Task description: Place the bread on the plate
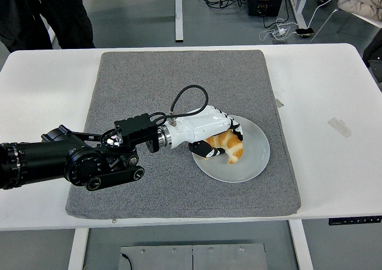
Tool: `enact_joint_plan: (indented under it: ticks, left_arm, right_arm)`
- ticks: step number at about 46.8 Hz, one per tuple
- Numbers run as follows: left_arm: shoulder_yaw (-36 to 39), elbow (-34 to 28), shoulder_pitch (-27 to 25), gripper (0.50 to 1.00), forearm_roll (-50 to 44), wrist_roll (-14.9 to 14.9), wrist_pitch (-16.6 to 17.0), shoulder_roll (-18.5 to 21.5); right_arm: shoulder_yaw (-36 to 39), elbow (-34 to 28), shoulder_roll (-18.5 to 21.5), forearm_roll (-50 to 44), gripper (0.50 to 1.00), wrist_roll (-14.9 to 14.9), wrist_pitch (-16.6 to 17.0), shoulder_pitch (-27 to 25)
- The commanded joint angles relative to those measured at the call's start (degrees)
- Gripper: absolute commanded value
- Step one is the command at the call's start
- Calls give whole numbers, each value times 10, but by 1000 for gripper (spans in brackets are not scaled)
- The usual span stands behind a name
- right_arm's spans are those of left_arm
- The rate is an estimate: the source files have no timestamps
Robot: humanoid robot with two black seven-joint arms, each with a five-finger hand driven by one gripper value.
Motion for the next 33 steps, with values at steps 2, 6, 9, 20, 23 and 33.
enact_joint_plan:
  ticks: [2,6,9,20,23,33]
  left_arm:
    - [-1,10,5,500,0,-5,0,-3]
    - [0,14,8,500,0,-7,0,-10]
    - [-1,18,10,500,0,-7,0,-13]
    - [-1,28,18,500,-1,-7,0,-24]
    - [-1,35,21,500,-1,-7,0,-24]
    - [-3,38,21,576,-10,-7,-1,-30]
  right_arm:
    - [0,0,0,1,1000,0,0,0]
    - [0,0,0,0,1000,0,0,0]
    - [0,0,0,1,1000,0,0,0]
    - [0,0,0,1,1000,0,0,0]
    - [0,0,0,0,1000,0,0,0]
    - [0,0,0,0,1000,0,0,0]
